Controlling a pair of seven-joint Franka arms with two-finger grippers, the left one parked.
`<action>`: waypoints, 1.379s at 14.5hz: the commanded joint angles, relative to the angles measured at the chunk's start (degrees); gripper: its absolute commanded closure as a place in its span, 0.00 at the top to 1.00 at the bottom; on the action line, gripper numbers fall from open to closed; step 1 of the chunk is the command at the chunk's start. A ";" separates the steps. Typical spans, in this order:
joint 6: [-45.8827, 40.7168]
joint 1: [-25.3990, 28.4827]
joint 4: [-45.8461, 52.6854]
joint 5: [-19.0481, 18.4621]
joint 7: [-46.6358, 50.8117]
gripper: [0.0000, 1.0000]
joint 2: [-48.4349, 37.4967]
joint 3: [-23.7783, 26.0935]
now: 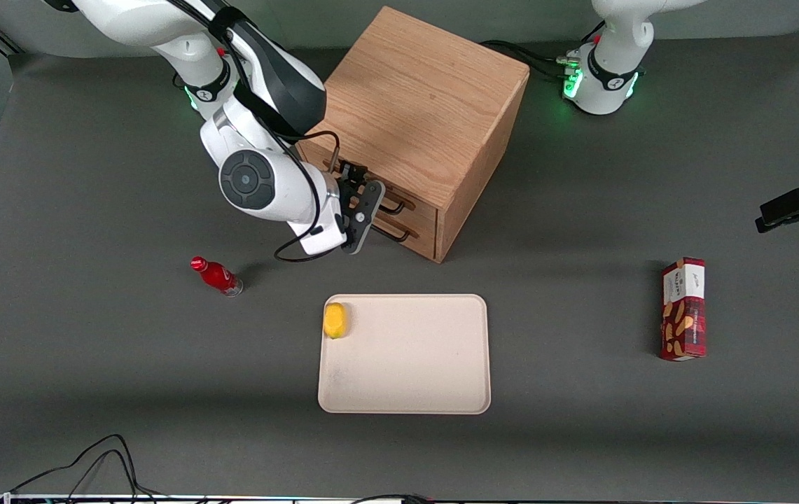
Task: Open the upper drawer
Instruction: 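Pull the handle outward with the right gripper, sliding the drawer open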
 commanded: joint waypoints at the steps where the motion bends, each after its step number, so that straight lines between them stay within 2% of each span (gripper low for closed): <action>1: 1.85 -0.35 -0.91 -0.23 -0.92 1.00 0.31 0.30; 20: 5.63 -0.53 -0.21 -0.40 -0.40 1.00 3.83 -0.76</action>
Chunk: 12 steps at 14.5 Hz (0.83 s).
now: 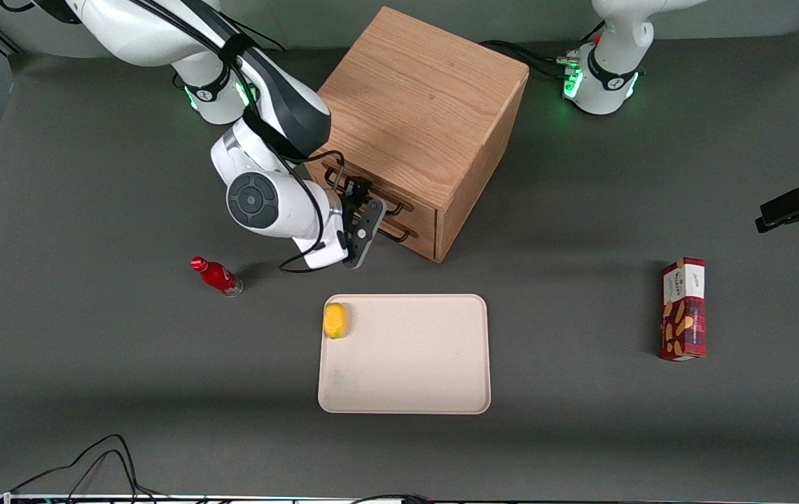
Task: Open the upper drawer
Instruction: 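Pull the handle outward with the right gripper, sliding the drawer open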
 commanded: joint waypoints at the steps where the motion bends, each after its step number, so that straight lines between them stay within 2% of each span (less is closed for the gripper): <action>1: 1.37 -0.40 0.72 -0.35 -0.40 1.00 1.19 -0.86; 12: 1.29 -0.40 5.98 -1.14 -0.84 1.00 3.65 -3.50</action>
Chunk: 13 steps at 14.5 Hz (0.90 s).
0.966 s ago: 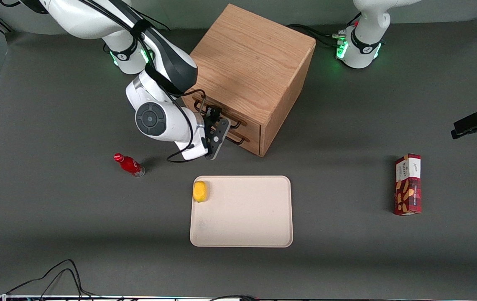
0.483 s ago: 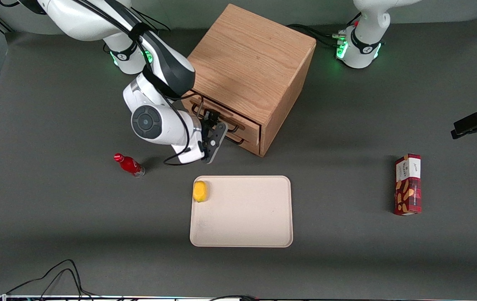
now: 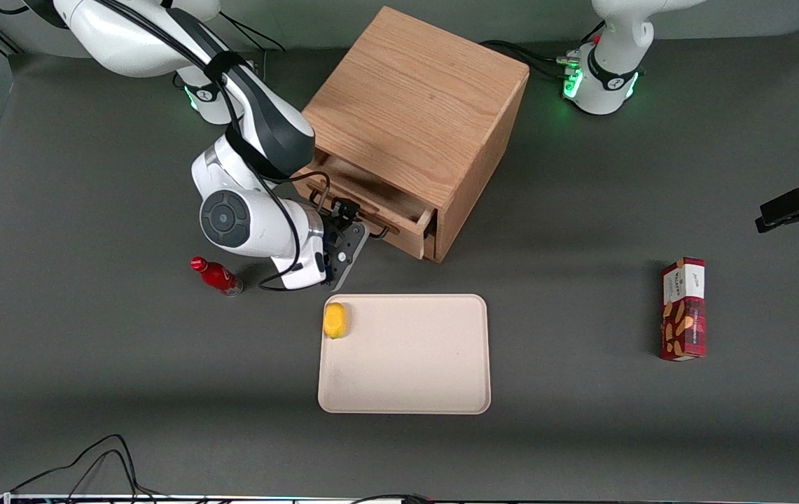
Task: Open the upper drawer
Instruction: 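Pull the handle outward with the right gripper, sliding the drawer open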
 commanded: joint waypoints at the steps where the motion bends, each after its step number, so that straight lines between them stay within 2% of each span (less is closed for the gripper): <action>1: -0.20 0.19 3.18 -0.76 -0.93 1.00 1.99 -0.58; 13: -0.64 -2.36 4.59 -3.13 -1.99 1.00 2.69 -1.10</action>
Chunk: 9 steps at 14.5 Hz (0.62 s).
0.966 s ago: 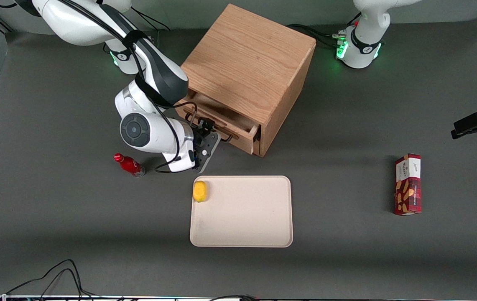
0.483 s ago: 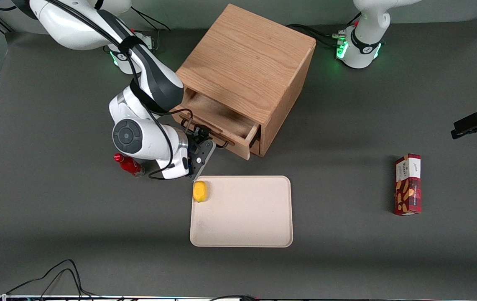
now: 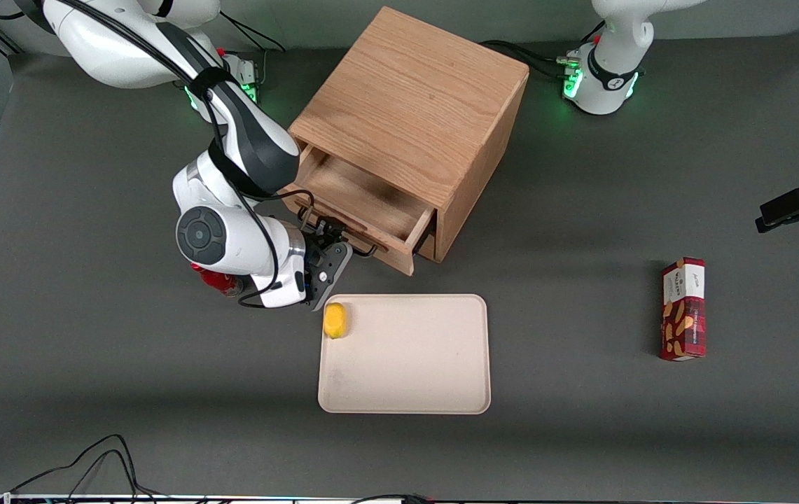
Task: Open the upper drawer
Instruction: 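Pull the handle outward with the right gripper, sliding the drawer open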
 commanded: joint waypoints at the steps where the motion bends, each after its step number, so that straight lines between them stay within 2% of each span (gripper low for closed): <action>1: -0.78 -0.96 2.48 -0.84 -1.34 1.00 1.63 0.04; 9: -0.95 -1.67 5.56 -1.02 -2.31 1.00 3.73 -1.71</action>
